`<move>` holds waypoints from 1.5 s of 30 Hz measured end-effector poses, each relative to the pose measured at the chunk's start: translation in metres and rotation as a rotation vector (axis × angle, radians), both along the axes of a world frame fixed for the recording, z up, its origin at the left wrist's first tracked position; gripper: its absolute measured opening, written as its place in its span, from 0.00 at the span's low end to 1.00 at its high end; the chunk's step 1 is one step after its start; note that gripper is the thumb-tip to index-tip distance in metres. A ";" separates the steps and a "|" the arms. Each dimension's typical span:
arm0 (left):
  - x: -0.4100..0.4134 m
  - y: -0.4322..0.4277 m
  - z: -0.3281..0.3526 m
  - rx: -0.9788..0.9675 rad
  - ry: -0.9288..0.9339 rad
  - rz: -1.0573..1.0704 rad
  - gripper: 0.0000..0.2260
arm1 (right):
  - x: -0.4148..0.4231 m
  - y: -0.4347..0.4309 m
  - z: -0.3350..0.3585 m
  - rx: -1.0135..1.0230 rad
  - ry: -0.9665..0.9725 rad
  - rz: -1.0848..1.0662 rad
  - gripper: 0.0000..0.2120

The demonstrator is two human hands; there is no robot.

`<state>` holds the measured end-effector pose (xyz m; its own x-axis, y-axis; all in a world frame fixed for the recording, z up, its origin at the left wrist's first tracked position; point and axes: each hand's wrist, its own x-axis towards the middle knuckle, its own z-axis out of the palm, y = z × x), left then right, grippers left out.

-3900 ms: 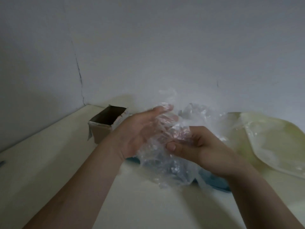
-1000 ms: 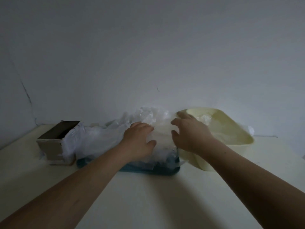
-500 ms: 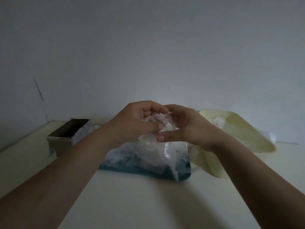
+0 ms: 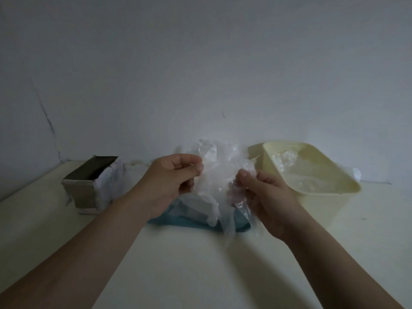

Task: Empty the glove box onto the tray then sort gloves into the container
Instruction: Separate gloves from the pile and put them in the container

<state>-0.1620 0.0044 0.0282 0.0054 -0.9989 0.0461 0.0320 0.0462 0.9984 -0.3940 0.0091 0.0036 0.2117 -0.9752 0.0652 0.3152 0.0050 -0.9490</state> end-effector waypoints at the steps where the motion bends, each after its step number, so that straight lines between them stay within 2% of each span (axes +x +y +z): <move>1: 0.002 0.001 -0.002 -0.001 -0.003 0.022 0.07 | 0.001 0.002 -0.001 0.008 -0.005 -0.023 0.18; 2: 0.003 0.003 -0.002 0.005 -0.005 0.039 0.07 | 0.002 0.003 -0.002 0.011 -0.005 -0.043 0.17; 4: 0.002 0.006 -0.001 0.058 -0.024 0.015 0.14 | 0.004 0.005 -0.003 -0.017 0.034 -0.077 0.15; 6: -0.001 0.010 -0.002 0.101 -0.091 -0.097 0.20 | 0.008 0.007 -0.003 -0.055 0.092 -0.083 0.14; 8: -0.008 0.014 -0.006 0.092 -0.129 -0.188 0.22 | 0.012 0.009 -0.002 -0.072 0.105 -0.050 0.13; 11: -0.014 0.014 -0.016 0.054 -0.123 -0.205 0.16 | 0.015 0.012 0.001 -0.058 0.055 -0.004 0.12; 15: -0.003 0.012 -0.029 0.063 -0.153 -0.204 0.07 | 0.009 0.009 0.004 -0.049 0.025 -0.102 0.11; 21: 0.038 0.012 -0.039 0.081 -0.267 0.016 0.05 | 0.004 0.014 0.011 -0.111 0.075 -0.228 0.11; 23: 0.050 0.012 -0.040 0.046 -0.356 0.149 0.04 | 0.004 0.015 0.014 -0.152 0.145 -0.220 0.11; 24: 0.051 0.014 -0.036 0.027 -0.330 0.171 0.03 | 0.006 0.016 0.015 -0.173 0.180 -0.187 0.11; 26: 0.047 0.017 -0.023 0.020 -0.217 0.052 0.11 | 0.012 0.016 0.019 -0.208 0.246 -0.083 0.13; 28: 0.033 0.022 -0.006 0.037 -0.295 -0.162 0.23 | 0.018 0.017 0.023 -0.237 0.307 0.014 0.13; 29: 0.024 0.025 0.000 0.040 -0.345 -0.257 0.24 | 0.022 0.017 0.023 -0.238 0.316 0.046 0.12; 30: 0.015 0.026 0.003 0.037 -0.357 -0.329 0.20 | 0.024 0.017 0.022 -0.229 0.311 0.066 0.11; 32: 0.005 0.027 0.003 0.036 -0.288 -0.358 0.13 | 0.025 0.015 0.020 -0.206 0.315 0.061 0.09; 34: 0.006 0.025 0.001 0.030 -0.284 -0.319 0.08 | 0.019 0.014 0.018 -0.179 0.345 0.002 0.08; 36: 0.012 0.024 -0.002 0.040 -0.302 -0.302 0.08 | 0.008 0.012 0.015 -0.139 0.352 -0.097 0.08; 41: 0.026 0.022 -0.011 0.188 -0.130 -0.168 0.07 | -0.004 0.005 0.008 -0.116 0.335 -0.388 0.08; 43: 0.030 0.021 -0.010 0.165 -0.101 -0.100 0.05 | 0.000 0.005 0.005 -0.166 0.413 -0.484 0.06; 45: 0.034 0.020 -0.007 0.140 -0.127 -0.072 0.04 | 0.004 0.010 0.005 -0.313 0.600 -0.632 0.04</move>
<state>-0.1278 0.0246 0.0207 -0.0632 -0.9932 -0.0976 -0.0963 -0.0913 0.9912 -0.3902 0.0187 0.0089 -0.2697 -0.8775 0.3966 -0.3727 -0.2846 -0.8832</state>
